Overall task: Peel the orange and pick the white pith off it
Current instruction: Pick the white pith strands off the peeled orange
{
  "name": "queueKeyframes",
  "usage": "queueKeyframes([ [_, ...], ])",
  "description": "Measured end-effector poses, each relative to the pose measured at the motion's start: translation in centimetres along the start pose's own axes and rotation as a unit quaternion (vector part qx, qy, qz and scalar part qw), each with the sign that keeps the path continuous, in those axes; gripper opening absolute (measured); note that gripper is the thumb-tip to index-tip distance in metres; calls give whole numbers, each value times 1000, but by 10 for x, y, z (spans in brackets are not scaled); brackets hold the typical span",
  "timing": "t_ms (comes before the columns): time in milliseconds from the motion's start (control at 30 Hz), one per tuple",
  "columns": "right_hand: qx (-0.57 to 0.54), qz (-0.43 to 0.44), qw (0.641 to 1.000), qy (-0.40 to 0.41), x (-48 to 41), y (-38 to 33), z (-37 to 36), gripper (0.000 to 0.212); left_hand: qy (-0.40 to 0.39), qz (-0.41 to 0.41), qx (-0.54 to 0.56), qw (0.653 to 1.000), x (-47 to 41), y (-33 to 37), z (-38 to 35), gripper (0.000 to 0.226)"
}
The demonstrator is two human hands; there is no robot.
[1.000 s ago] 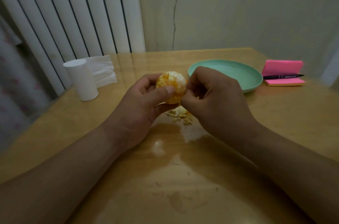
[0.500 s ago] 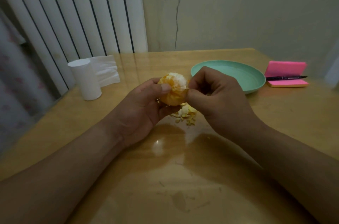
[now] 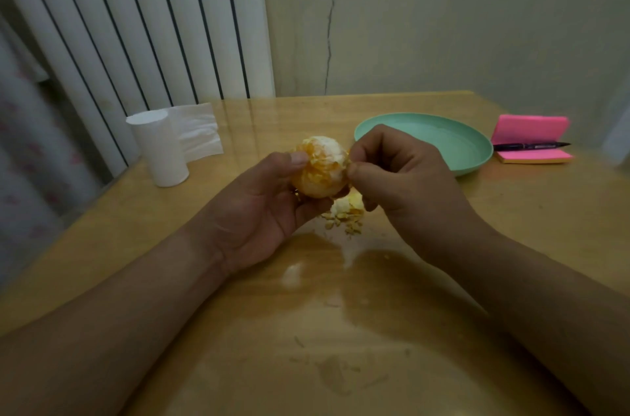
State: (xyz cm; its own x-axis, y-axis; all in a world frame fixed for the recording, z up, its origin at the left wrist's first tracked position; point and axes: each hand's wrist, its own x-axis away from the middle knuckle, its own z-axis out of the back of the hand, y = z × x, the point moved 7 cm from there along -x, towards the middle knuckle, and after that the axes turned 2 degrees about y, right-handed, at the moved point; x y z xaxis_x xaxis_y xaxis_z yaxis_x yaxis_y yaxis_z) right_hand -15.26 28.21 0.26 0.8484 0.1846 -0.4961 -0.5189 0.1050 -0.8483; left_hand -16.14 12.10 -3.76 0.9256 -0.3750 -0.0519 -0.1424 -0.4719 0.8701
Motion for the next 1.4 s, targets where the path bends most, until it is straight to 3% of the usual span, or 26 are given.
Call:
queueKeyframes([
  [133,9,-9,1000,-13,0,4,2,6,-3,5,9,1000,-1,1,2,49],
  [367,139,28,990,-1,1,4,2,5,21,-29,-8,999,-3,5,10,38],
  [500,178,47,983,12,0,3,3,3,33,-26,-10,999,-3,5,9,44],
  [667,177,22,984,20,-3,7,10,26,31,-2,17,999,-2,2,6,51],
  [1067,239,92,966,30,-1,-3,7,4,48,-29,-13,998,-4,3,15,46],
  [1400,279,79,956,37,0,-2,5,7,83,-76,-96,989,-4,8,17,59],
])
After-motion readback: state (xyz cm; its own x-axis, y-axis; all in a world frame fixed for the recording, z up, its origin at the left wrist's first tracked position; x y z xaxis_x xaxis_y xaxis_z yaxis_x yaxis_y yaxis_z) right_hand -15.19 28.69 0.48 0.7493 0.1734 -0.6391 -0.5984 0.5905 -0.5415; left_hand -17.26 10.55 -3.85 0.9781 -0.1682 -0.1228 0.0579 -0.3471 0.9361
